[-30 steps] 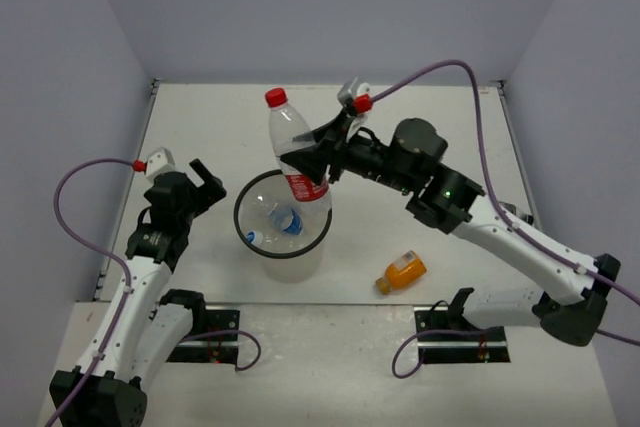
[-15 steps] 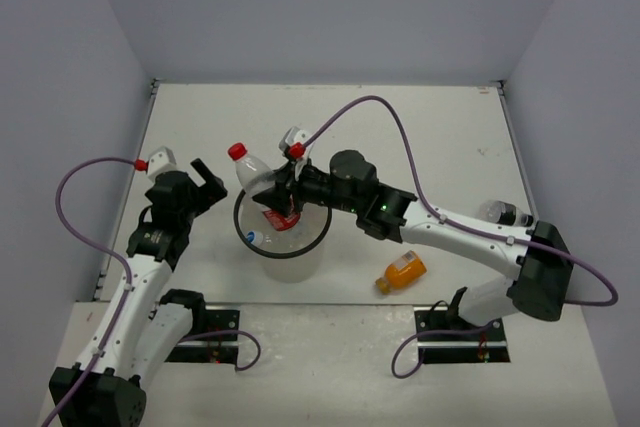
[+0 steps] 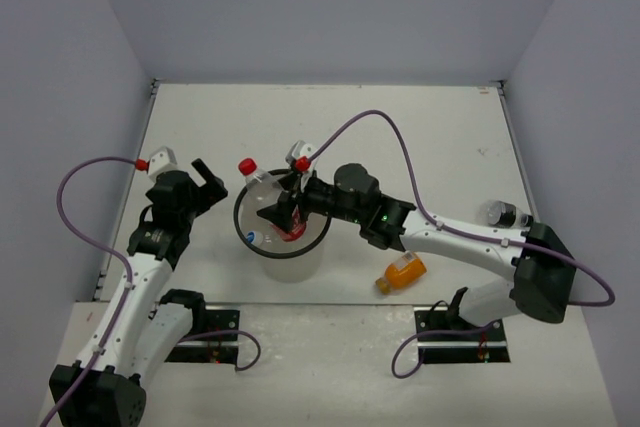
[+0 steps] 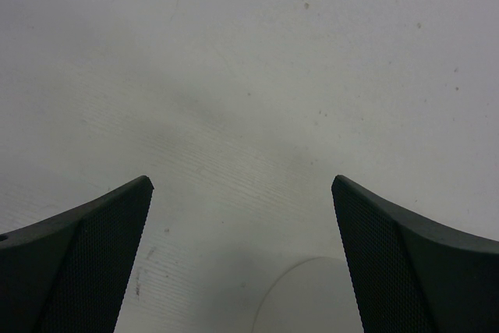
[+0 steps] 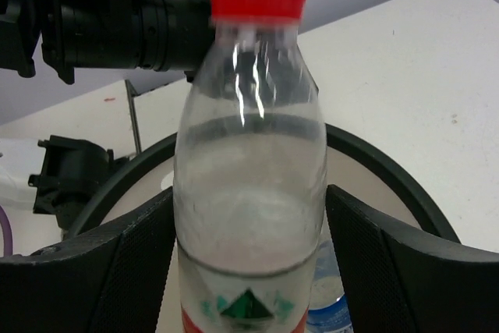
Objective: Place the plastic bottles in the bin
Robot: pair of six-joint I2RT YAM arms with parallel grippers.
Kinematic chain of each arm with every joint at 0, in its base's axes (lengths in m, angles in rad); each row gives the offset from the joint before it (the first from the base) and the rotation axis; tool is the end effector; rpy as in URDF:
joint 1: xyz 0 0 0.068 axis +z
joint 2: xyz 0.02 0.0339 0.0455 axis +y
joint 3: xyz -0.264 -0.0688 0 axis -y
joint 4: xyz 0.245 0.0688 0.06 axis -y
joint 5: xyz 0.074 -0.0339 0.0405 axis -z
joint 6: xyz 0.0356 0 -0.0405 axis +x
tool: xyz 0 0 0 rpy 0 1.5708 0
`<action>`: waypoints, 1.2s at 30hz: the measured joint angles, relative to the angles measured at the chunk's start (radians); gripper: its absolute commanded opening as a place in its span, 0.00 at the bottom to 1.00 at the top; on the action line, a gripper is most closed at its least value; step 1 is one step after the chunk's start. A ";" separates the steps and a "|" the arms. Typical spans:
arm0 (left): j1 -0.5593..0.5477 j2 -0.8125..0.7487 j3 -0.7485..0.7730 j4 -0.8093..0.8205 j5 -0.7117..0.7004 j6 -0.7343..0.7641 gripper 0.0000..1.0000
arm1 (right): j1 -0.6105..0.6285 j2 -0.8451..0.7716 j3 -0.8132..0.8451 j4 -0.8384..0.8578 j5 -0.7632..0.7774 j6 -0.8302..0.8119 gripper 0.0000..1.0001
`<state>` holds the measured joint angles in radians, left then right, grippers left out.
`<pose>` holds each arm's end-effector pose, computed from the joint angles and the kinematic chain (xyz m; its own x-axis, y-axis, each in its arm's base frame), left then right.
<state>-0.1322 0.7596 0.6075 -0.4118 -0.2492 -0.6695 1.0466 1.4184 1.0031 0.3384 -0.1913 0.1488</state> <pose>0.1712 -0.0139 0.2595 -0.3665 -0.5580 -0.7445 -0.3907 0.8185 -0.4211 0.1628 0.2951 0.3221 -0.1781 -0.0173 -0.9839 -0.9287 0.3335 0.1623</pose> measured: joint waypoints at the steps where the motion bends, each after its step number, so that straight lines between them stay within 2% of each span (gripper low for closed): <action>1: 0.000 0.002 0.000 0.000 0.000 0.000 1.00 | 0.000 -0.003 0.000 0.000 0.000 0.000 0.84; 5: 0.000 0.009 0.000 0.000 0.000 0.000 1.00 | 0.000 -0.033 0.000 0.001 -0.001 0.006 0.93; 10: 0.000 0.014 0.000 0.000 -0.003 0.000 1.00 | 0.000 -0.113 0.000 0.002 0.002 0.020 0.99; 18: 0.000 0.017 0.000 -0.001 -0.012 0.000 1.00 | 0.000 -0.242 0.011 -0.064 0.055 0.035 0.99; 28: 0.000 0.038 0.000 -0.001 -0.020 0.000 1.00 | -0.006 -0.387 -0.029 -0.188 0.270 0.117 0.99; 36: 0.000 0.070 0.000 -0.003 -0.019 0.000 1.00 | -0.122 -0.496 -0.138 -0.258 0.303 0.219 0.99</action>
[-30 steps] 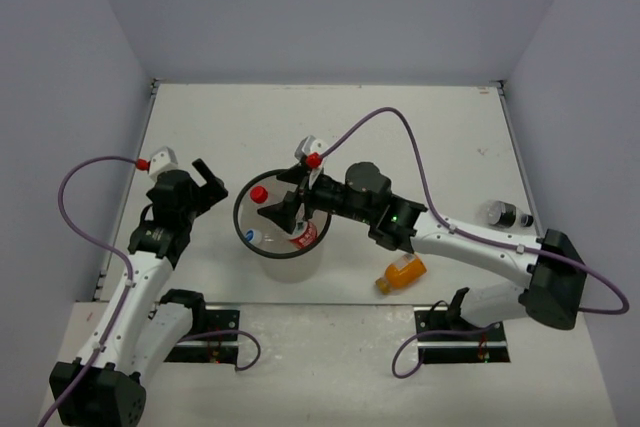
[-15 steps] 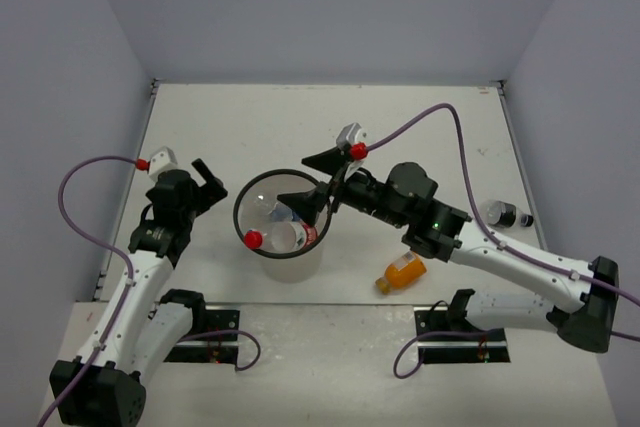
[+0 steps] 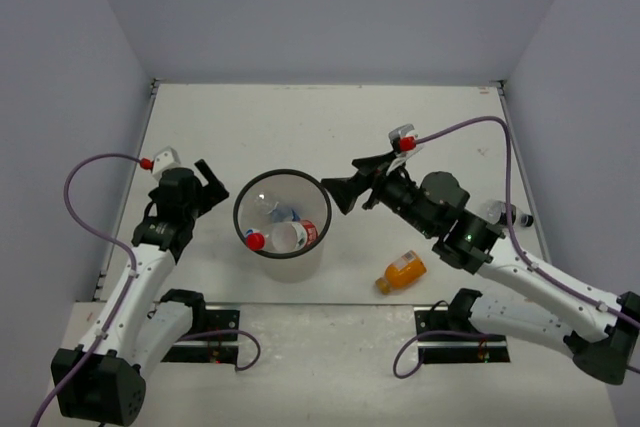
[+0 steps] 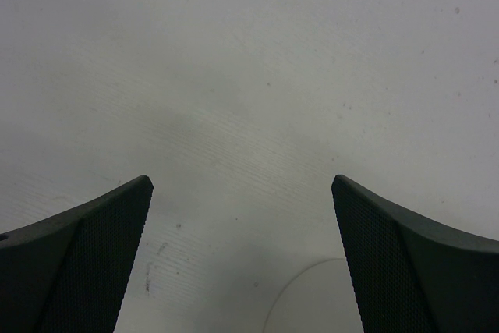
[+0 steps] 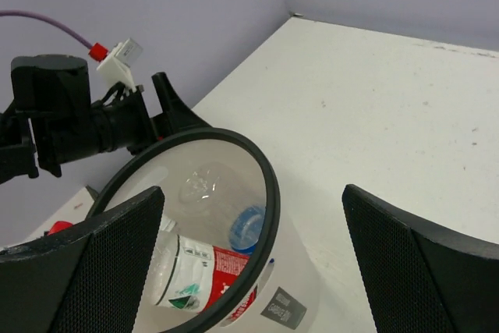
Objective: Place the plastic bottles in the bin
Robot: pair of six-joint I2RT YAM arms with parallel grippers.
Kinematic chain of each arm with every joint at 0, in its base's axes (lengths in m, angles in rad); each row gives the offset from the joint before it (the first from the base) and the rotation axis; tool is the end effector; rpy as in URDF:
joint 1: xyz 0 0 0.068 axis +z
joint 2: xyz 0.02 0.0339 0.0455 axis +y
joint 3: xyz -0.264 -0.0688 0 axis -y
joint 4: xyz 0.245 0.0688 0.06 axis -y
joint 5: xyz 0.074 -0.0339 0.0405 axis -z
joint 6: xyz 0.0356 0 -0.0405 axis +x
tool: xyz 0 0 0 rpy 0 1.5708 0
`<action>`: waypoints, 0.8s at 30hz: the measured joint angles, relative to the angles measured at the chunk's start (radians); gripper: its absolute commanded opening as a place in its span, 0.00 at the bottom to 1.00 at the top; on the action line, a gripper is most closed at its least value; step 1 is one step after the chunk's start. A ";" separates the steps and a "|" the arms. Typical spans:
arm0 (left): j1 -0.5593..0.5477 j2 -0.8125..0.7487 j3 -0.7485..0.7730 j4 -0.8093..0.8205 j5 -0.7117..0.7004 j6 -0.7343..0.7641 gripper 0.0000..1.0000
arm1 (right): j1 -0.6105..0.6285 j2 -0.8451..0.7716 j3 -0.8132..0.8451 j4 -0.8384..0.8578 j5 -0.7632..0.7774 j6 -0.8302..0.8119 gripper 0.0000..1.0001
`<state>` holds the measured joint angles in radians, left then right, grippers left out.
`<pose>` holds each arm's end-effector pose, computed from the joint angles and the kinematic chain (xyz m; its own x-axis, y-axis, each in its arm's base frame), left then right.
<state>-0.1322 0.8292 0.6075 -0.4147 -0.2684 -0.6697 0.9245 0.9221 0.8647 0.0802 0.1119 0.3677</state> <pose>0.1807 -0.0145 0.2485 -0.4095 -0.5493 -0.7284 -0.4318 0.8200 -0.3757 0.1344 0.1716 0.3722 -0.2482 0.2641 -0.9320 -0.6825 0.6351 0.3618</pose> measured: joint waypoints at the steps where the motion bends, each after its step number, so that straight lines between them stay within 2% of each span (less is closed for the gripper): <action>1: 0.000 0.001 0.000 -0.001 0.000 0.000 1.00 | -0.019 -0.014 -0.008 -0.009 -0.002 0.014 0.99; 6: 0.000 0.003 0.000 -0.003 0.000 0.000 1.00 | -0.114 -0.093 -0.015 -0.159 0.021 0.134 0.99; 10: 0.000 0.003 0.000 -0.004 0.000 0.000 1.00 | -0.122 -0.130 0.004 -0.419 0.118 0.304 0.99; 14: 0.000 0.006 0.000 -0.002 0.001 0.000 1.00 | -0.122 -0.224 -0.056 -0.673 0.159 0.479 0.99; 19: 0.000 0.015 0.000 0.002 0.004 0.000 1.00 | -0.122 -0.376 -0.164 -0.877 0.144 0.626 0.99; 24: 0.000 0.016 0.000 0.004 0.005 0.000 1.00 | -0.122 -0.391 -0.209 -1.043 0.096 0.718 0.99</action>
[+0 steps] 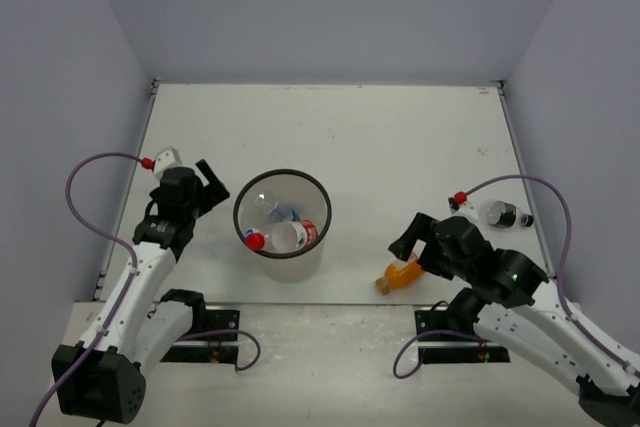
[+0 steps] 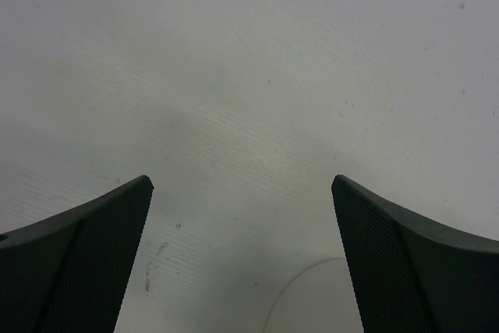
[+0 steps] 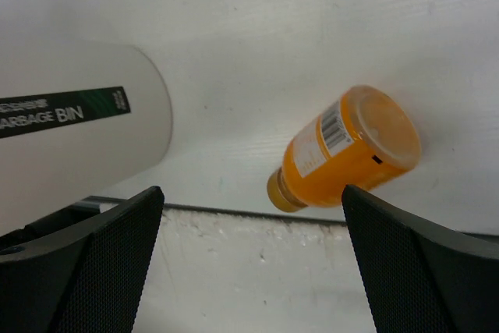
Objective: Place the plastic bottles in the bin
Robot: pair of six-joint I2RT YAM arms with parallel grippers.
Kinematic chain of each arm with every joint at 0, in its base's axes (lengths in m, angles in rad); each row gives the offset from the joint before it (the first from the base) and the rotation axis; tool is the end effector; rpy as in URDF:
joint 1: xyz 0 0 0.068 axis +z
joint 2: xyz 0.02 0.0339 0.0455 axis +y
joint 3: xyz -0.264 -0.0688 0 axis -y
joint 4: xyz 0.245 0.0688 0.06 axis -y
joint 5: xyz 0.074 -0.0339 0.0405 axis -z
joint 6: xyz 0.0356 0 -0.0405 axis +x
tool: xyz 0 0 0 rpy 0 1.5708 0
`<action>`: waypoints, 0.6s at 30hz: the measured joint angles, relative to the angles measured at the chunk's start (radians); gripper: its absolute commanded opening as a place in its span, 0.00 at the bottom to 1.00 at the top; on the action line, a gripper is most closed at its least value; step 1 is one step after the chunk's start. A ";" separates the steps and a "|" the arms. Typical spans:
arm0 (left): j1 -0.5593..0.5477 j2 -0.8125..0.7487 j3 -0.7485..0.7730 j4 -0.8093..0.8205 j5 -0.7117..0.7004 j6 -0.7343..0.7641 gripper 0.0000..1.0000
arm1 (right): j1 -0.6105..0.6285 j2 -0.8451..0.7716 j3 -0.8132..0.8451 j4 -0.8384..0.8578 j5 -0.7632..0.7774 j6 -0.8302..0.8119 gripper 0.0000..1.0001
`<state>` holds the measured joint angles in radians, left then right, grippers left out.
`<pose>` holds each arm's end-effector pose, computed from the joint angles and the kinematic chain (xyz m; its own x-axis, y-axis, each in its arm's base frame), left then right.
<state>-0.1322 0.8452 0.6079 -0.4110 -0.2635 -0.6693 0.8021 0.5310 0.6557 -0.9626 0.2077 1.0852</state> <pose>0.1831 -0.0150 0.2463 -0.4207 -0.5484 -0.7227 -0.4330 0.8214 -0.3712 0.0754 0.0674 0.2563 -0.7784 0.4400 -0.4478 0.1734 0.8363 0.5202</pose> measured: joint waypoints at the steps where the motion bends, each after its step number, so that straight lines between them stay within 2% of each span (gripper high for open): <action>1: 0.000 0.000 0.000 0.000 0.001 0.000 1.00 | 0.000 0.011 -0.008 -0.021 -0.010 0.012 0.99; 10: 0.000 0.000 0.000 0.005 0.003 0.000 1.00 | 0.000 0.079 -0.081 -0.092 -0.043 0.105 0.99; 13: 0.000 0.000 0.000 0.006 0.003 0.000 1.00 | 0.000 0.089 -0.123 -0.050 -0.045 0.126 0.99; 18: 0.000 0.000 0.000 0.008 0.010 0.000 1.00 | 0.000 0.143 -0.238 0.125 -0.082 0.146 0.99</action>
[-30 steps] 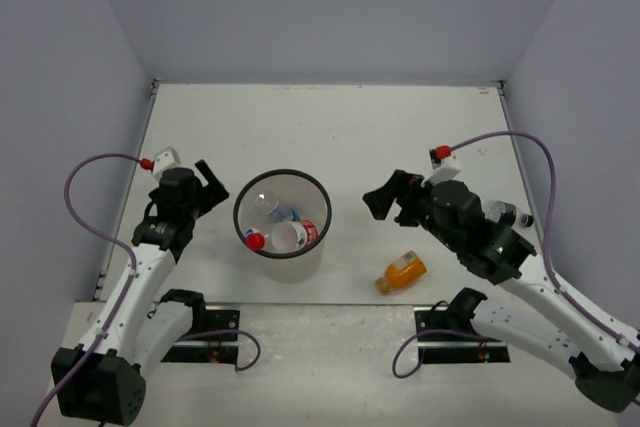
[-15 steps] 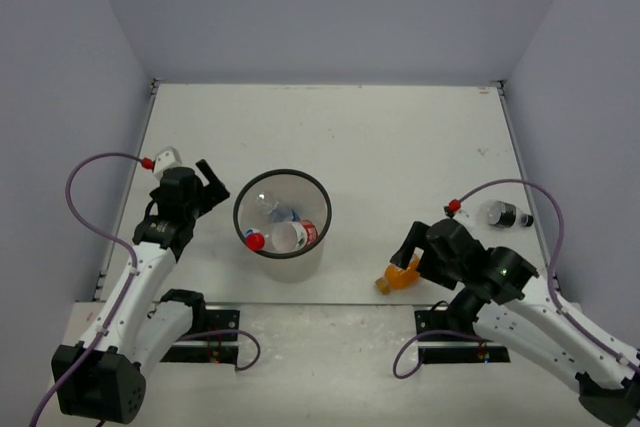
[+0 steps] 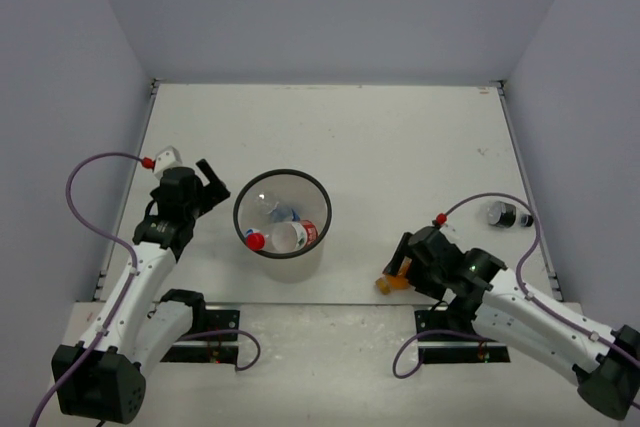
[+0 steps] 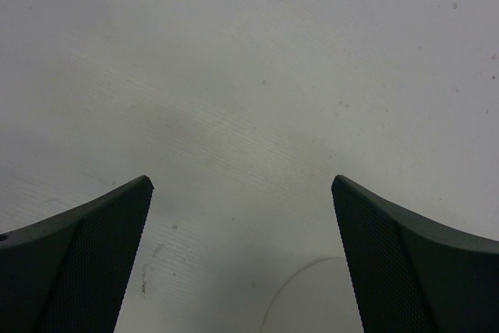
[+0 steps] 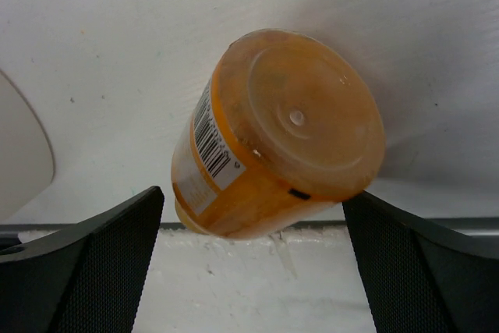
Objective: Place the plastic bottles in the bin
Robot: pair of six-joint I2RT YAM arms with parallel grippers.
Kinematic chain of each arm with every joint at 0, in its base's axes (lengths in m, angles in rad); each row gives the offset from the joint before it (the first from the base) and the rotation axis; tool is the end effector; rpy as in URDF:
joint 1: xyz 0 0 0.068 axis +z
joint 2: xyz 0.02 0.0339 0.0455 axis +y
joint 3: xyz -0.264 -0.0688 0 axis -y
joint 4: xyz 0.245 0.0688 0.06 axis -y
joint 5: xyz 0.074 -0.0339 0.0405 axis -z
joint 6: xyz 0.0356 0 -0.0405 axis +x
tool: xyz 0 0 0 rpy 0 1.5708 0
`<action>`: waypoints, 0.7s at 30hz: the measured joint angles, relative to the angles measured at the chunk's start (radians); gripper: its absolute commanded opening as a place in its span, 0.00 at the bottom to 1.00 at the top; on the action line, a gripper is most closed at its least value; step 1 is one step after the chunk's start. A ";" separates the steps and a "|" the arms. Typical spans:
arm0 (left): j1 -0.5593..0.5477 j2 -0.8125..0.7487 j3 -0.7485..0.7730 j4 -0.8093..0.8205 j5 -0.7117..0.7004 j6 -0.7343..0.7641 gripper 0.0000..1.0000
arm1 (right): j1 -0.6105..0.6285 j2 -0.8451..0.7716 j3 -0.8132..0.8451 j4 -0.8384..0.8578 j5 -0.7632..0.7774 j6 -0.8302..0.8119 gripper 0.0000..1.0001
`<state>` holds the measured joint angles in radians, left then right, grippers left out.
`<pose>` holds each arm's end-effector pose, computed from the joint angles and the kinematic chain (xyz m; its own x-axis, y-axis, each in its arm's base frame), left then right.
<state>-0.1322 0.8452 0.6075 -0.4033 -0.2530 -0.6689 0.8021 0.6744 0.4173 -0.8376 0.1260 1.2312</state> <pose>0.1836 -0.0154 0.2468 -0.4209 -0.5497 -0.7216 -0.4235 0.8225 -0.3796 0.0839 0.0803 0.1769 -0.8405 0.4765 -0.2580 0.3584 0.8459 0.3949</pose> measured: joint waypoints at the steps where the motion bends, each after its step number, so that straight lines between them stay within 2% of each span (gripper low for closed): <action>1: 0.000 0.000 0.000 0.001 0.002 0.000 1.00 | 0.000 0.016 -0.019 0.033 -0.004 0.009 0.96; 4: 0.000 0.000 0.000 0.005 0.009 0.000 1.00 | 0.000 0.073 -0.039 0.091 0.006 0.033 0.85; 6: 0.000 0.000 -0.001 0.010 0.013 0.000 1.00 | 0.000 0.097 -0.038 0.124 0.020 0.042 0.67; 8: 0.000 0.000 -0.004 0.020 0.015 0.000 1.00 | 0.000 0.107 -0.041 0.147 0.034 0.053 0.58; 9: 0.000 0.000 -0.006 0.022 0.016 0.000 1.00 | 0.000 0.109 -0.042 0.157 0.042 0.055 0.48; 13: 0.000 0.000 -0.016 0.021 0.021 0.000 1.00 | 0.000 0.109 -0.049 0.180 0.055 0.061 0.26; 18: 0.000 0.000 -0.016 0.023 0.035 0.002 1.00 | 0.000 0.082 -0.047 0.174 0.080 0.057 0.15; 21: 0.000 -0.002 -0.016 0.022 0.041 0.003 1.00 | 0.000 0.023 -0.035 0.164 0.099 0.025 0.13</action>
<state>-0.1322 0.8433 0.5911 -0.3809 -0.2120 -0.6662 0.8021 0.6978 0.3823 -0.6741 0.2252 1.2565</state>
